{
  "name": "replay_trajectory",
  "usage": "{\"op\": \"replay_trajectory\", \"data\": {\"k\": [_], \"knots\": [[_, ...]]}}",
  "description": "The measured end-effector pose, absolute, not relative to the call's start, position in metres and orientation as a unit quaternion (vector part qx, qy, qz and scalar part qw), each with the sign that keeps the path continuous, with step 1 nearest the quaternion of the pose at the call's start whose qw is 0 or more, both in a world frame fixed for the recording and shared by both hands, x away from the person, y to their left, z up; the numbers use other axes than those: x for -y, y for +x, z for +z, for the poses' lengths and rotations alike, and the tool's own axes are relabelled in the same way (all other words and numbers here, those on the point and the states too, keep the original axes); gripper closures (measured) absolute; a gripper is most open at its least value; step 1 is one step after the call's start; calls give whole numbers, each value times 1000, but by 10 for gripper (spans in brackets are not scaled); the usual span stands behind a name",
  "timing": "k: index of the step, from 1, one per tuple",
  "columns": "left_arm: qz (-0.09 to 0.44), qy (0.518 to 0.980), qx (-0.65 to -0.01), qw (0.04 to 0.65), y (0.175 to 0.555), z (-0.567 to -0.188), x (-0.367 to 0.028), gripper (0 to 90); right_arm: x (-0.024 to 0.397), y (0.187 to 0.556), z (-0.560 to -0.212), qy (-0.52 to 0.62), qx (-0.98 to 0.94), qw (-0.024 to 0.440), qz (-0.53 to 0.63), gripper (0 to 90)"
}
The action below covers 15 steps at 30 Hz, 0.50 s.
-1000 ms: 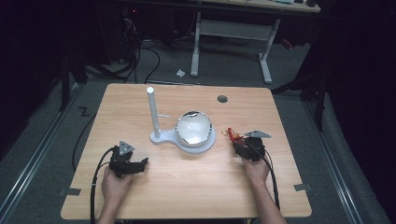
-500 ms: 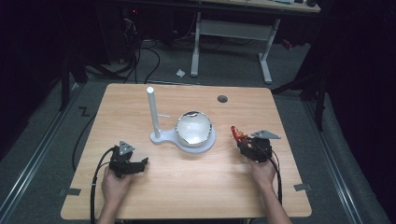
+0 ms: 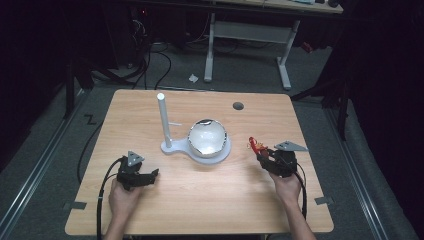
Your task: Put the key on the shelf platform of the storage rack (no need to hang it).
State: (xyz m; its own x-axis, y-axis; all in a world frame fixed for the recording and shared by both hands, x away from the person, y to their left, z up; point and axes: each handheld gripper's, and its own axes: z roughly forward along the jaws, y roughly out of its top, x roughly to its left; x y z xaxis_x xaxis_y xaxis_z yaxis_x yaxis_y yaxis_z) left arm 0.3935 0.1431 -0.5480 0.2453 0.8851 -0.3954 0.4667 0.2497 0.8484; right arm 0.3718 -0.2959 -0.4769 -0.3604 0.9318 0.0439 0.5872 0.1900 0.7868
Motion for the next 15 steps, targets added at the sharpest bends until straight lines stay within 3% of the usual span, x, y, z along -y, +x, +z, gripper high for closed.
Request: {"op": "replay_trajectory", "data": {"k": [15], "knots": [[196, 580, -582, 534, 393, -548, -143, 195, 295, 350, -462, 495, -742, 214, 397, 519]]}}
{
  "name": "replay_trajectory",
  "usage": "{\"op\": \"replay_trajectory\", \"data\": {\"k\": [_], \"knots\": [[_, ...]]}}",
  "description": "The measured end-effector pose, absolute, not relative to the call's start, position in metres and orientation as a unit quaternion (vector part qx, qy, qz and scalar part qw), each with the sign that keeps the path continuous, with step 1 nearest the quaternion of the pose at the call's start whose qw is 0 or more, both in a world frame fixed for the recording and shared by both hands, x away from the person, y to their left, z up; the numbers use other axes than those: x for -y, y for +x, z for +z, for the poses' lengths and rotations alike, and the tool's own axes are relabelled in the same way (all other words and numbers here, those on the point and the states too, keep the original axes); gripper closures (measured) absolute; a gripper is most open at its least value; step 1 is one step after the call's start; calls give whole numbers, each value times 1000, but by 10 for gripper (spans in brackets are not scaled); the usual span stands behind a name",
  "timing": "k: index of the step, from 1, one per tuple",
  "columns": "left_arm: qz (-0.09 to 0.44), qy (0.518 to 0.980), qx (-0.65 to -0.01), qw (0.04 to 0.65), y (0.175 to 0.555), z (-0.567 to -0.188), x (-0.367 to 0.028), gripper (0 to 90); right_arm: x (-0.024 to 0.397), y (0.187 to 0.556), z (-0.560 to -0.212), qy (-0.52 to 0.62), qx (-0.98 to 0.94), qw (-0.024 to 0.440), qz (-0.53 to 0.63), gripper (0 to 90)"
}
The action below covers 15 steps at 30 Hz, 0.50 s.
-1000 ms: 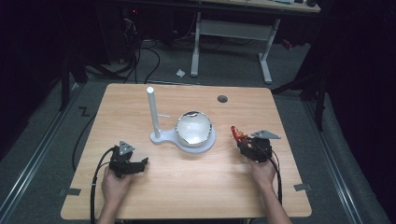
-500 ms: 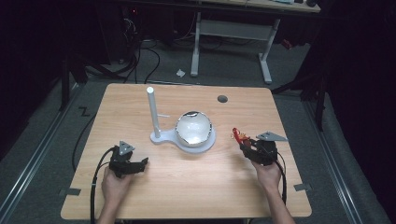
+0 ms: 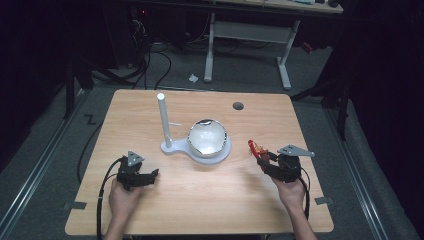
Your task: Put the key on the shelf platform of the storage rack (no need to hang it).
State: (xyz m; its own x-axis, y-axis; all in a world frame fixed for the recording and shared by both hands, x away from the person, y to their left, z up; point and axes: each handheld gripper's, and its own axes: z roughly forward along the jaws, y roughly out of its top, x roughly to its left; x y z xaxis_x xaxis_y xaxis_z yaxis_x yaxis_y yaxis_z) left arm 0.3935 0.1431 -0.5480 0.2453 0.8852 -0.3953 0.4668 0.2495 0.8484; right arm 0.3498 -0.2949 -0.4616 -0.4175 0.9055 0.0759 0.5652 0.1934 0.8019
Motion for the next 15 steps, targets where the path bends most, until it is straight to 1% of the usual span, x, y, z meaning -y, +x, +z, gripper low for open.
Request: {"op": "replay_trajectory", "data": {"k": [15], "knots": [[196, 581, -582, 534, 394, -548, -143, 195, 277, 343, -444, 459, -757, 204, 417, 519]]}}
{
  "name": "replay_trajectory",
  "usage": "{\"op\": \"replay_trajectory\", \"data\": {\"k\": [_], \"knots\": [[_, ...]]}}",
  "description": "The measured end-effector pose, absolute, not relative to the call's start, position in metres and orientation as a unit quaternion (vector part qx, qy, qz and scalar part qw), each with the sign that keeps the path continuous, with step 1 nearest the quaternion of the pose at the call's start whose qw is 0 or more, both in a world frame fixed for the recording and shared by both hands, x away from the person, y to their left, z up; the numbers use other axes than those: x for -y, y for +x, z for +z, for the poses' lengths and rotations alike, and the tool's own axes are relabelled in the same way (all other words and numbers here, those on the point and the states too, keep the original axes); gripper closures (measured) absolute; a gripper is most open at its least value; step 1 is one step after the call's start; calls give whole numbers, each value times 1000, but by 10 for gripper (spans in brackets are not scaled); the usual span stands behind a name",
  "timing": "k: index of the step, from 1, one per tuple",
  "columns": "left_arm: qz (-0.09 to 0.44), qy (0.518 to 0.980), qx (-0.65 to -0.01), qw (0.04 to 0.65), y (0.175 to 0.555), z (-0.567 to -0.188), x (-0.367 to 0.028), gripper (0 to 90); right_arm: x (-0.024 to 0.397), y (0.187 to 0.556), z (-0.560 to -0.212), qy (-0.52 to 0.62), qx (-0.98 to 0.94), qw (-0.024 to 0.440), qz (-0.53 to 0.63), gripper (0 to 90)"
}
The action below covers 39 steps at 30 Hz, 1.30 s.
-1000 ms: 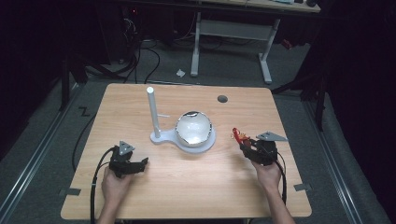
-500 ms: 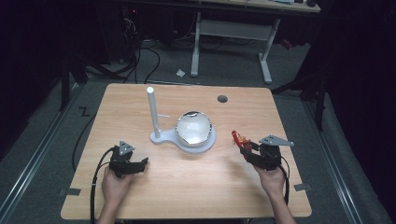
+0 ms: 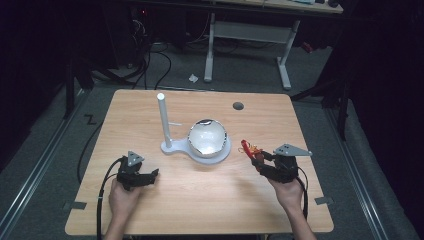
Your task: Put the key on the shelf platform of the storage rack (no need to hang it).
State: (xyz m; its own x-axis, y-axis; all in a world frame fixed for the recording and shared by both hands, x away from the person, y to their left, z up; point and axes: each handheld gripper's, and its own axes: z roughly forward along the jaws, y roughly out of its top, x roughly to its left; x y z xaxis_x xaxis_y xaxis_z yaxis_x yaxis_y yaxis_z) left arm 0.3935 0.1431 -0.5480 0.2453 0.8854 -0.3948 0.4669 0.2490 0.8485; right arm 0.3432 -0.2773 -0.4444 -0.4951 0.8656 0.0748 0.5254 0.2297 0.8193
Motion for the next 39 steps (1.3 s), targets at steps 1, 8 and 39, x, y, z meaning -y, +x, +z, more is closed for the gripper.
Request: {"op": "replay_trajectory", "data": {"k": [1, 8, 39], "knots": [[196, 581, -582, 534, 394, -548, -143, 195, 277, 343, -444, 459, -757, 204, 417, 519], [196, 580, -582, 534, 394, -548, -143, 195, 268, 347, -439, 446, -764, 195, 424, 519], [196, 580, -583, 534, 394, -548, -143, 196, 229, 373, -416, 392, -786, 172, 446, 519]]}}
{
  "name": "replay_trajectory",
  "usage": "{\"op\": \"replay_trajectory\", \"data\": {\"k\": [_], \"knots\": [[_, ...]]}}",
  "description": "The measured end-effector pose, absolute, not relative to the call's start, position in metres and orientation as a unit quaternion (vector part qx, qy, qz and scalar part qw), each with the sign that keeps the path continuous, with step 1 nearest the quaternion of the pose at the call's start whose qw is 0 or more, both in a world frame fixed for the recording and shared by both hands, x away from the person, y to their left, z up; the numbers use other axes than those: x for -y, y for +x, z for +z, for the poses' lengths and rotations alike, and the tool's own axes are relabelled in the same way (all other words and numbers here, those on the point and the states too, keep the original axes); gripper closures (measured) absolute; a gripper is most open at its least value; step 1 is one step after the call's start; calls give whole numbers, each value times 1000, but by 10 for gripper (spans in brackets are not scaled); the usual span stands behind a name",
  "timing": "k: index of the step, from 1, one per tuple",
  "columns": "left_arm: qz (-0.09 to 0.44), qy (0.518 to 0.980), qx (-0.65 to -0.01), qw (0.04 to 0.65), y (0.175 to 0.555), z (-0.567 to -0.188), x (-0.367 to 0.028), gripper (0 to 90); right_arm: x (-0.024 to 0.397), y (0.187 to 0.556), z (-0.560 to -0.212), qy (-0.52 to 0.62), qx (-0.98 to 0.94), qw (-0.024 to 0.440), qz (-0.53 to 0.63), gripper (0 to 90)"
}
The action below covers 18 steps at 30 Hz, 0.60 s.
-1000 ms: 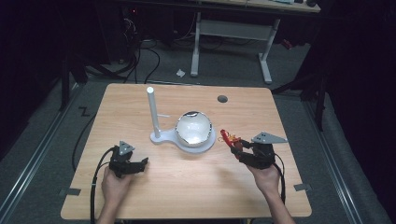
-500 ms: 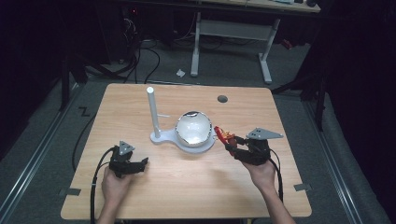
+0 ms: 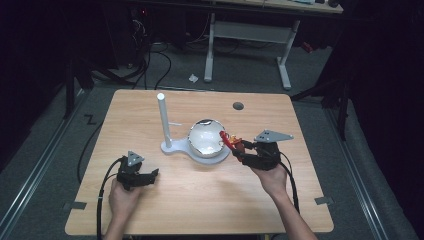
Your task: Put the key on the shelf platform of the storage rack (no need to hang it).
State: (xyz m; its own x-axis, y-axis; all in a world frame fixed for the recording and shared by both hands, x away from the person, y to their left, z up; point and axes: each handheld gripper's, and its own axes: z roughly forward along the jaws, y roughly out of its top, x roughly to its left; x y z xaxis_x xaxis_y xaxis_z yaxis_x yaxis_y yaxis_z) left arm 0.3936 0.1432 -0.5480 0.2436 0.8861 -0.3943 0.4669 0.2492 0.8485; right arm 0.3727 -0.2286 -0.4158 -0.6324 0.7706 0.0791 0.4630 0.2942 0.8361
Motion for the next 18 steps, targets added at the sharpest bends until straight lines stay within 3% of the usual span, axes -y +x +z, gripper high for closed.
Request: {"op": "replay_trajectory", "data": {"k": [18], "knots": [[196, 580, -583, 535, 394, -548, -143, 196, 192, 409, -415, 371, -804, 156, 439, 519]]}}
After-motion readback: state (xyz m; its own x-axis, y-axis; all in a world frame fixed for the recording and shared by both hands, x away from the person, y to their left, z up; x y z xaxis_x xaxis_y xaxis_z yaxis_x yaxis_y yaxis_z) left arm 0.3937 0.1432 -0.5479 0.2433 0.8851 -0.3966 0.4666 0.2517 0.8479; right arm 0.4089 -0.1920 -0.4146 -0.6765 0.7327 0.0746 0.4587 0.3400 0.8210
